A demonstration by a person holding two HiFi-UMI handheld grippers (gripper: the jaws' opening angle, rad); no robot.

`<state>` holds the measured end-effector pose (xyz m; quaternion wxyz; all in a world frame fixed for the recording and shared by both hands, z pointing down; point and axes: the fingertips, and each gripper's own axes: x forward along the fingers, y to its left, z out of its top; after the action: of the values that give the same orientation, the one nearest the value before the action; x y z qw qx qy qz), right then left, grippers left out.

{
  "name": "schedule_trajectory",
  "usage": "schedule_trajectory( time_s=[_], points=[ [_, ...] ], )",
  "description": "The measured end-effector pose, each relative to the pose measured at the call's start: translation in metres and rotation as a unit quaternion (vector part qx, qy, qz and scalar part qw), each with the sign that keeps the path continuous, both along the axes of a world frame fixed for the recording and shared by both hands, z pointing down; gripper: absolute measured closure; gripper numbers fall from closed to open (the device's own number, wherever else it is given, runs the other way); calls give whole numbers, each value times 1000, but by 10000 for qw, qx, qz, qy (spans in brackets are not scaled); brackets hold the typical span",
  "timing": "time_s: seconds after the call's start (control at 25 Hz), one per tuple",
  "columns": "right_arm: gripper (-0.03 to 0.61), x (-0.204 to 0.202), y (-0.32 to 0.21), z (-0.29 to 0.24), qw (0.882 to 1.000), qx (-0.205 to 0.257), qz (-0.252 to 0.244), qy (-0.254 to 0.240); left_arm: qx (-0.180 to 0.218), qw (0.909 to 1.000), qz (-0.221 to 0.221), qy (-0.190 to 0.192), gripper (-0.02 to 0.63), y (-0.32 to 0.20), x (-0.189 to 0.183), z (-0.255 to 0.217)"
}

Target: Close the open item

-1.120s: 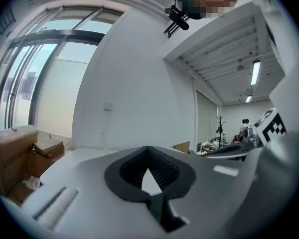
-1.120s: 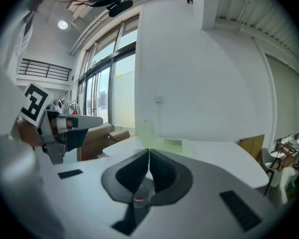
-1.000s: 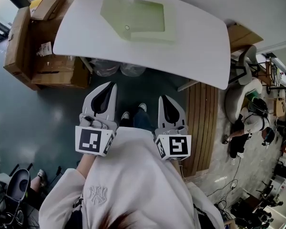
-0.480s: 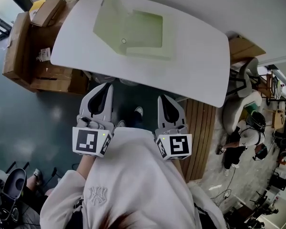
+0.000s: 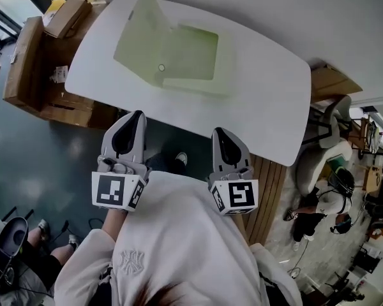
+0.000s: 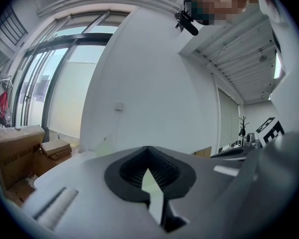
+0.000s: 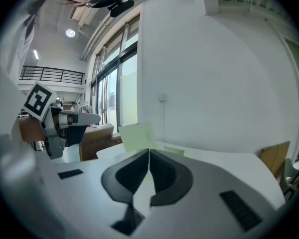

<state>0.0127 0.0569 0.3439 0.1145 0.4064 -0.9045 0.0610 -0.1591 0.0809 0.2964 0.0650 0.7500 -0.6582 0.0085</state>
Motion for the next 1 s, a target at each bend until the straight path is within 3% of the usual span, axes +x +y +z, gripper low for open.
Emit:
schedule_trajectory(
  time_s=[0.44,1.0],
  points=[
    [569,5,-37,11,9998,-215,23,18,-16,9999,-85,72,606,-41,-5,3],
    [569,-47,-111,-4,9996,-137,264,28,64,9996,195,194,606,-122,-55,-7]
  ],
)
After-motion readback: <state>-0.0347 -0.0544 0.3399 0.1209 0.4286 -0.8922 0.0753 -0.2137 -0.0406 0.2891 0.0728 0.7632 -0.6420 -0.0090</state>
